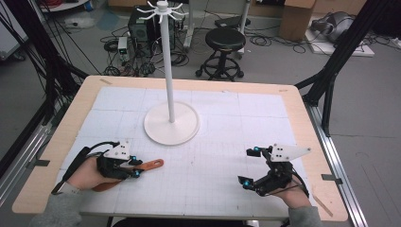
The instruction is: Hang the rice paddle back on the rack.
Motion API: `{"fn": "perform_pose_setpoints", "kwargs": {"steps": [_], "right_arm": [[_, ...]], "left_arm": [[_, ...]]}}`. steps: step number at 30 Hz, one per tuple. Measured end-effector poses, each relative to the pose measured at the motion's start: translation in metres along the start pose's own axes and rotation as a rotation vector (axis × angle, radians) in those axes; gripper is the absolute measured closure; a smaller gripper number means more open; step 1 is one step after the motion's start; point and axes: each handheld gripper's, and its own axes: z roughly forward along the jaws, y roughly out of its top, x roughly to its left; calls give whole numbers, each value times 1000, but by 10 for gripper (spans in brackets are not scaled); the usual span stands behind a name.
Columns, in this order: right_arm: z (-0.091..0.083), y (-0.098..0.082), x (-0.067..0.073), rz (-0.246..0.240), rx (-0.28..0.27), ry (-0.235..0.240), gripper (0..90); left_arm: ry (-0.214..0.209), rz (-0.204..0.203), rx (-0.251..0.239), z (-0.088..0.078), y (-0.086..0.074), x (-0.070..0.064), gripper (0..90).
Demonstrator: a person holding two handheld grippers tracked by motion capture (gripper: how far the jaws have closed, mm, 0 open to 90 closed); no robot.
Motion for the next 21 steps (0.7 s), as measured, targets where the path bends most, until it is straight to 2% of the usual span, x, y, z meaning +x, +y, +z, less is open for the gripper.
{"fn": "perform_pose_setpoints", "kwargs": {"steps": [5, 14, 21], "right_arm": [[0, 0, -1, 0, -6, 0, 7], [2, 2, -1, -5, 1, 9, 7], [2, 2, -1, -7, -3, 9, 7]], "left_arm": [[22, -27, -68, -12, 3, -1, 650], [62, -59, -123, -25, 7, -3, 650], [81, -35, -164, -38, 18, -9, 650]]}}
